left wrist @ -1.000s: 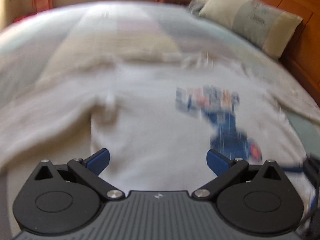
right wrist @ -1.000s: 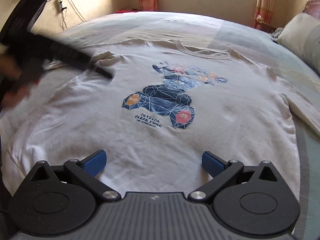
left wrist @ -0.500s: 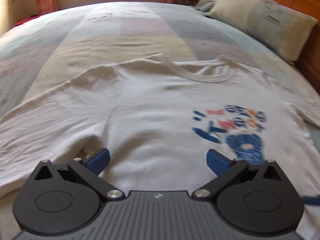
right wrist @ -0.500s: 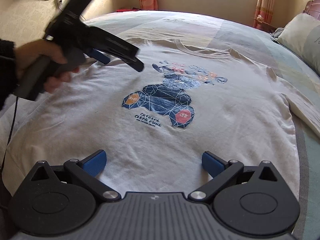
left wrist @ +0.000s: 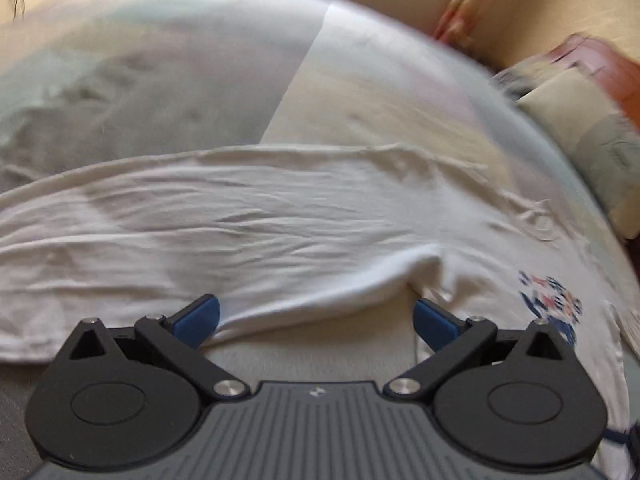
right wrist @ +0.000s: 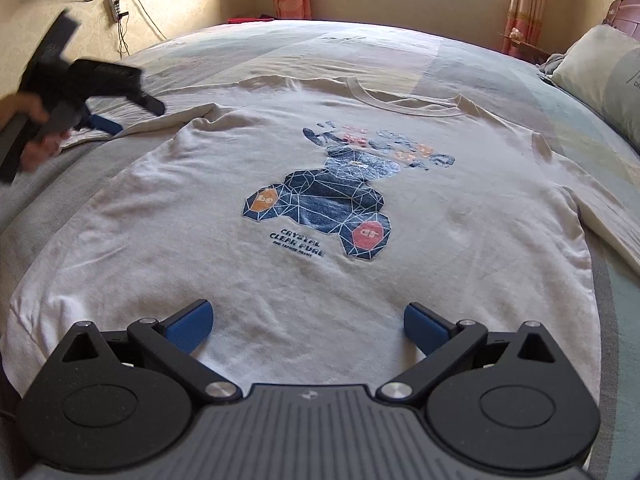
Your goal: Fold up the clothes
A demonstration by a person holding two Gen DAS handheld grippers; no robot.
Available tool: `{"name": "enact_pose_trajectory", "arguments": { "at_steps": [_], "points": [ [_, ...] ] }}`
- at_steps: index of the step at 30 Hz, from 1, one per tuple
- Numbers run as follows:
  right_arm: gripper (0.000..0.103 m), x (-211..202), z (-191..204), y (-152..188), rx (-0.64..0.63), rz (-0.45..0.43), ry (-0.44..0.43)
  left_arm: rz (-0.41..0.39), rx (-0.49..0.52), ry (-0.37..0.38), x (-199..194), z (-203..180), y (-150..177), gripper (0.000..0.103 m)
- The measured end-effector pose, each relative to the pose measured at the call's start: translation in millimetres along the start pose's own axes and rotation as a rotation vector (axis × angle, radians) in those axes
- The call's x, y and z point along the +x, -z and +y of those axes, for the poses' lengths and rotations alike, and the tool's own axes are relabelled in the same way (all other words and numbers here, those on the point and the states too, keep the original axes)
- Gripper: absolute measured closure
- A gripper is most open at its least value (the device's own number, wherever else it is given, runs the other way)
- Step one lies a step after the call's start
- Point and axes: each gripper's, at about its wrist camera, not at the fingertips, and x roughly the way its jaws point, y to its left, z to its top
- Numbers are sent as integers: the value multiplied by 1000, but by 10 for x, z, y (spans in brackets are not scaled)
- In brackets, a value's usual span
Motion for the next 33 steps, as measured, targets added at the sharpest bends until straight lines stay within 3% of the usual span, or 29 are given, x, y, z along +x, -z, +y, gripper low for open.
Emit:
{"name": "enact_pose_trajectory", "arguments": {
  "at_steps": [3, 7, 9, 13, 18, 22, 24, 27, 29, 33],
  "points": [
    [0, 6, 1, 4, 0, -2, -3, 41, -35, 26, -99, 33, -50, 1],
    [0, 9, 6, -2, 3, -2, 0, -41, -38, 35, -108, -41, -314, 1],
    [0, 12, 12, -1, 1, -1, 1, -40, -66, 69, 19, -104, -377, 1],
    [0, 6, 7, -5, 2, 1, -2, 24, -89, 70, 326, -269, -264, 1],
    [0, -22, -22, -8, 19, 1, -19, 50, -26, 47, 103, -362, -98, 1],
    [0, -37, -37, -17, 37, -2, -29, -21, -4, -101, -173, -146, -380, 1],
    [0, -30, -31, -13, 34, -2, -25, -38, -20, -253, -190, 65, -522, 1],
    [0, -10, -11, -5, 20, 1, -12, 16, -85, -448, 2, 462, -593, 1],
    [0, -2, -3, -4, 12, 1, -6, 48, -148, -459, 132, 692, -553, 1],
    [0, 22, 0, -5, 3, 0, 1, -13, -157, -469, 220, 841, -604, 0]
  ]
}}
